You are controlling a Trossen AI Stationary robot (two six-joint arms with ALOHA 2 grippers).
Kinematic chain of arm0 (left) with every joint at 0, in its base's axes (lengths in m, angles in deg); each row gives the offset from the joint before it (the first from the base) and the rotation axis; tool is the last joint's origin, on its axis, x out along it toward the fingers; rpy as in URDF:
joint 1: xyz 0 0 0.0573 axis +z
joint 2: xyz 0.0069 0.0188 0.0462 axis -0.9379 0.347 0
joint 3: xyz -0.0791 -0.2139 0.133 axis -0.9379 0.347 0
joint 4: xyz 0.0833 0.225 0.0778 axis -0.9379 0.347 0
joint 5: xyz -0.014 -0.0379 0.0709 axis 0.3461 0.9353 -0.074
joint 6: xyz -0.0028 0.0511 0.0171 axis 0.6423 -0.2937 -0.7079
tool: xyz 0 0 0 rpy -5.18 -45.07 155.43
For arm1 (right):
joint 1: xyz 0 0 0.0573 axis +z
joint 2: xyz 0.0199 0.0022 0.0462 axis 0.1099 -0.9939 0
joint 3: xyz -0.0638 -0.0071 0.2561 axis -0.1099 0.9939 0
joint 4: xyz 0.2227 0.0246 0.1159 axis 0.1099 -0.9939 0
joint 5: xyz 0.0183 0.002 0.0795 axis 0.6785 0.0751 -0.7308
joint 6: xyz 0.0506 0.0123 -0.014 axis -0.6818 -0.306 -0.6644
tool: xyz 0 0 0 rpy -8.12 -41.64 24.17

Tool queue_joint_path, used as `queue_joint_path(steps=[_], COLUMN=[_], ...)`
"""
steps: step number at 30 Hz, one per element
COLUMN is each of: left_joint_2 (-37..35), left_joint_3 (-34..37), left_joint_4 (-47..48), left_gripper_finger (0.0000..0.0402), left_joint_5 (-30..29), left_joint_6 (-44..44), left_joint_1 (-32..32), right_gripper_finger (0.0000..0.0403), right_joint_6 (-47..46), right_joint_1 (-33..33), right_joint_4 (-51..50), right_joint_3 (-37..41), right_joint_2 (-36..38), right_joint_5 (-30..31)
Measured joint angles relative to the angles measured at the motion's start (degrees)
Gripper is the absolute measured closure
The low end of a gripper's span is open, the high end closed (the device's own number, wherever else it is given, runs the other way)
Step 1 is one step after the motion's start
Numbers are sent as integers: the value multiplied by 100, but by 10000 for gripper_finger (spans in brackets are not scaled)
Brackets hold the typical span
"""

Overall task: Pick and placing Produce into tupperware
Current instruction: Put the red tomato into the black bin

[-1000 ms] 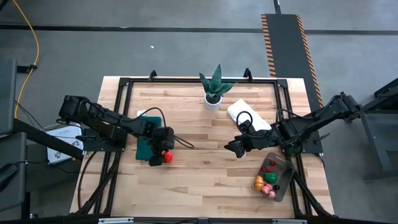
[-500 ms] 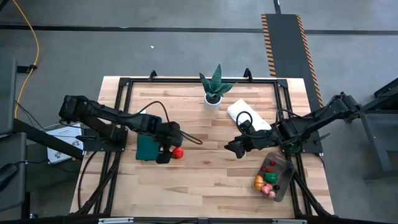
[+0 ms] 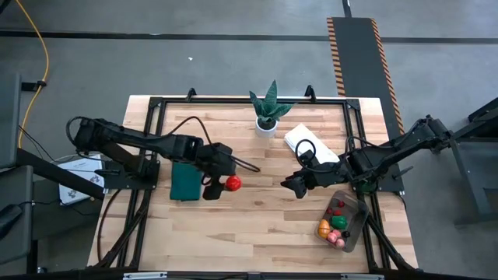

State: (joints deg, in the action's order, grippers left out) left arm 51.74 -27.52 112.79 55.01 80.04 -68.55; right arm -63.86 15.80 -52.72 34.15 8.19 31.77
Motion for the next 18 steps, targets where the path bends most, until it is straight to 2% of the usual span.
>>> queue_joint_path(steps=[10, 18], left_joint_2=[0, 0], left_joint_3=[-827, -1569], left_joint_4=[99, 218], left_gripper_finger=[147, 147], left_joint_5=[-391, -860], left_joint_6=[-114, -289], left_joint_1=[1, 0], right_gripper_finger=[222, 216], right_joint_6=[152, 1147], right_joint_1=[0, -101], right_joint_4=[337, 2248], right_joint_3=[2, 4], right_joint_2=[0, 252], right_joint_5=[165, 223])
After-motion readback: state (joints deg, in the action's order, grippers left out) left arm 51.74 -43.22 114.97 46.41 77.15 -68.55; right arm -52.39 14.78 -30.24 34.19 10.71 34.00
